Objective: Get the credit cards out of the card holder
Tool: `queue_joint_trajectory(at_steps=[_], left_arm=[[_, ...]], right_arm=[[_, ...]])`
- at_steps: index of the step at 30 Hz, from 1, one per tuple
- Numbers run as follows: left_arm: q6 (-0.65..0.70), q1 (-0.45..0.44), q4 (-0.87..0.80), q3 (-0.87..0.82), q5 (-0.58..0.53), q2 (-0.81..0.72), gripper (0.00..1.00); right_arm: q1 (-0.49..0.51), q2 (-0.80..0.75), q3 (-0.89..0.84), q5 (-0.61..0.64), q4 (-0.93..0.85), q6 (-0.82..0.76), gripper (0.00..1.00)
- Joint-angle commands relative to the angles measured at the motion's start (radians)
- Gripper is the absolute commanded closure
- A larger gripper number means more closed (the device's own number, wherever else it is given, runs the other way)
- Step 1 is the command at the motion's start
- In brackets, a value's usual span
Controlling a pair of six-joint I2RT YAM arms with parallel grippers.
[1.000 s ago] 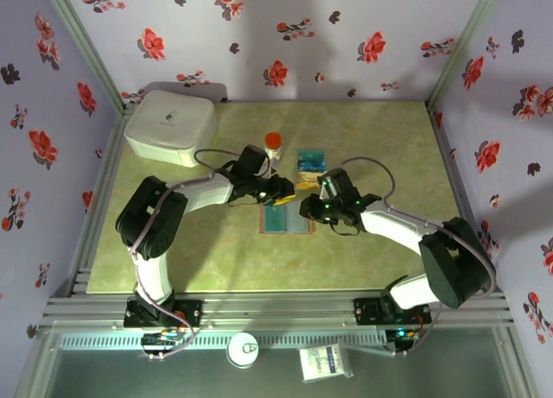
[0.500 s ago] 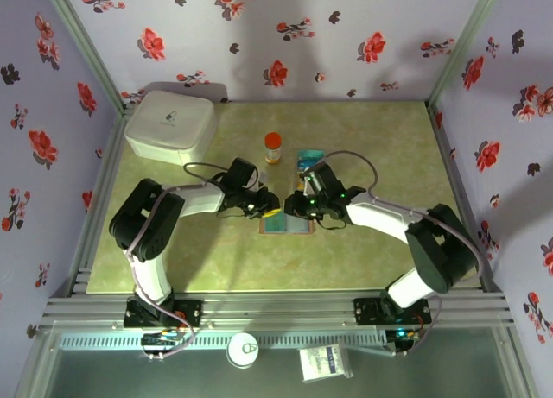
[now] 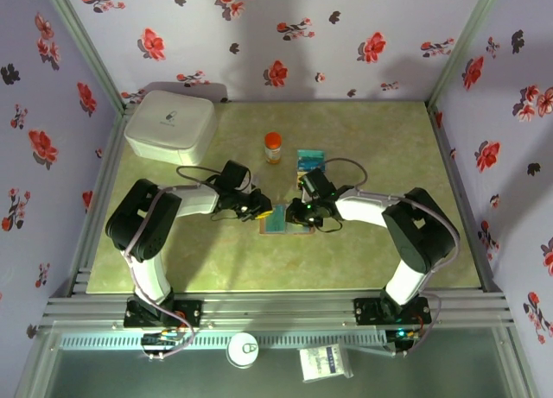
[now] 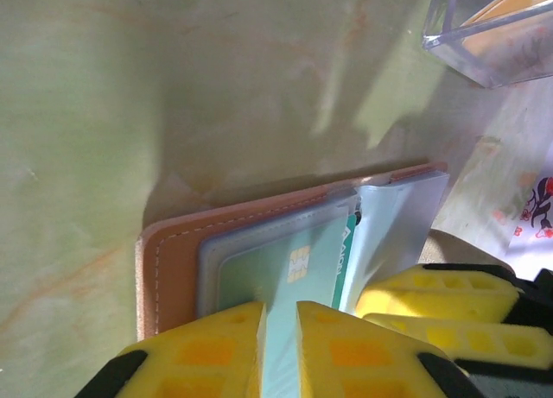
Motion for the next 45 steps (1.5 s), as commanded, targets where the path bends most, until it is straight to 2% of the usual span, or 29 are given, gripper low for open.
queue_joint_trajectory(at_steps=[1, 9, 16, 27, 31, 37, 39, 43, 44, 45], left_arm=[[0.029, 0.021, -0.020, -0.014, -0.008, 0.005, 0.85], [0.055, 0.054, -0.058, -0.014, -0.009, -0.027, 0.85], [0.076, 0.085, -0.088, -0.015, -0.008, -0.067, 0.85], [0.131, 0.087, -0.089, -0.017, -0.017, -0.156, 0.83], [0.228, 0.089, -0.138, -0.010, -0.068, -0.228, 0.80], [0.467, 0.106, -0.348, 0.068, -0.223, -0.354, 0.78], [0.535, 0.123, -0.396, 0.093, -0.226, -0.385, 0.68], [0.562, 0.185, -0.419, 0.104, -0.240, -0.438, 0.58], [0.553, 0.212, -0.417, 0.101, -0.235, -0.453, 0.54], [0.540, 0.241, -0.403, 0.093, -0.204, -0.470, 0.44]], right_arm=[[-0.015, 0.026, -0.026, 0.026, -0.001, -0.008, 0.76], [-0.024, 0.061, -0.060, -0.048, 0.113, 0.042, 0.76], [-0.004, 0.035, -0.060, -0.078, 0.116, 0.063, 0.76], [-0.001, -0.067, -0.021, -0.001, 0.030, 0.021, 0.75], [-0.004, -0.080, -0.012, 0.013, 0.022, 0.010, 0.75], [-0.011, -0.090, 0.000, 0.022, 0.003, -0.010, 0.74], [-0.013, -0.094, 0.001, 0.028, 0.001, -0.012, 0.74], [-0.019, -0.096, 0.012, 0.028, 0.002, -0.018, 0.74], [-0.021, -0.098, 0.017, 0.027, -0.001, -0.022, 0.74], [-0.022, -0.099, 0.022, 0.026, -0.005, -0.028, 0.74]])
